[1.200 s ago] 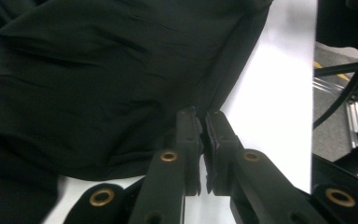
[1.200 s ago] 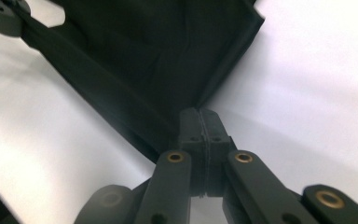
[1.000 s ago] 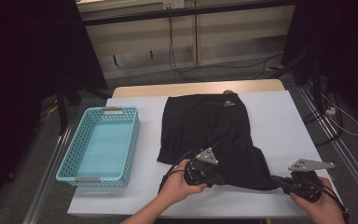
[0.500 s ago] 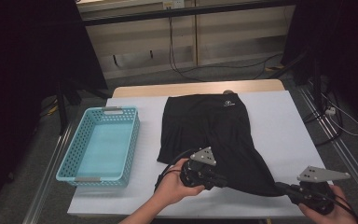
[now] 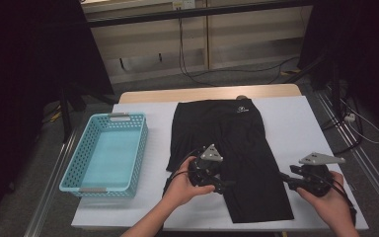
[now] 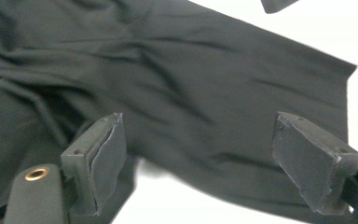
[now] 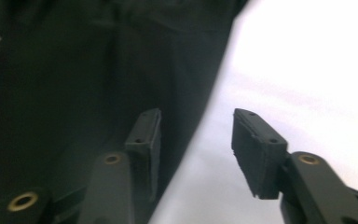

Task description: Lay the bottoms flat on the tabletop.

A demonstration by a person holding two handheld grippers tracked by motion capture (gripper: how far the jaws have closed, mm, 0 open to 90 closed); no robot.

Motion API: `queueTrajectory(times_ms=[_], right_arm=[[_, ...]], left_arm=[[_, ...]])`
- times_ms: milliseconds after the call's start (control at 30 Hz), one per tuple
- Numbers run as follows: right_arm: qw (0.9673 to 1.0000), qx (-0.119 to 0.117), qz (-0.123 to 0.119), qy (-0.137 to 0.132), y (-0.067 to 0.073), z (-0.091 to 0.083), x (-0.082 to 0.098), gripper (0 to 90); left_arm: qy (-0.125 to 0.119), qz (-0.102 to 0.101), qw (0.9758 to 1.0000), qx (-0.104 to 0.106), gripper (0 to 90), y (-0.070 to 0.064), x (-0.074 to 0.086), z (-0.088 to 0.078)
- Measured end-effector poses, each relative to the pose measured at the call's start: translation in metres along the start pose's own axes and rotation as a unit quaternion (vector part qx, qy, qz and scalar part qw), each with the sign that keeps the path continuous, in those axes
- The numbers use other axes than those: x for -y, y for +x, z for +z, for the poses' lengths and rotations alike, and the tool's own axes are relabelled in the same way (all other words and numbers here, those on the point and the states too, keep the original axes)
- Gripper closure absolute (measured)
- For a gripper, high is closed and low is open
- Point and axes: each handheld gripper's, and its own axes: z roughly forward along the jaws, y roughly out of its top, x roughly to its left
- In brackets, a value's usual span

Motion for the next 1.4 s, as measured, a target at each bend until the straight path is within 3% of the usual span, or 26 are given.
queueTrajectory(times_ms=[200,300,500,667,767,833,933,1100,1300,1400], right_arm=[[0.9998,0.012,0.013,0.012,-0.009,0.029,-0.009,65.2],[0.9996,0.012,0.021,0.014,-0.011,0.037,-0.012,72.4],[0.9994,-0.012,0.03,0.012,-0.012,0.045,-0.01,90.0],[0.9993,-0.012,0.034,0.008,-0.016,0.034,-0.007,90.0],[0.9995,0.004,0.028,0.016,-0.019,0.025,-0.001,90.0],[0.9994,0.009,0.031,0.013,-0.023,0.024,0.002,79.9],[0.9995,0.015,0.027,0.001,-0.026,0.026,-0.003,74.6],[0.9991,0.017,0.029,-0.026,-0.029,0.04,-0.024,63.9],[0.9986,0.016,0.04,-0.031,-0.032,0.072,-0.05,61.3],[0.998,0.046,0.037,-0.021,-0.036,0.086,-0.061,61.9]], left_arm=[[0.002,-0.011,0.9998,-0.018,16.7,0.011,0.006,-0.002],[0.006,-0.007,0.9996,-0.028,16.0,0.014,0.007,-0.003],[0.009,-0.008,0.9991,-0.041,15.0,0.022,0.01,-0.005],[0.005,-0.016,0.9988,-0.047,14.6,0.026,0.013,-0.009],[0.004,-0.019,0.9986,-0.049,14.2,0.029,0.013,-0.011],[0.003,-0.024,0.9984,-0.051,14.0,0.031,0.013,-0.012],[0.002,-0.024,0.9982,-0.056,13.5,0.033,0.012,-0.013],[-0.003,-0.024,0.9982,-0.055,13.0,0.035,0.011,-0.014],[-0.007,-0.026,0.9978,-0.06,12.7,0.038,0.012,-0.02],[-0.011,-0.026,0.9975,-0.065,12.7,0.039,0.012,-0.023]])
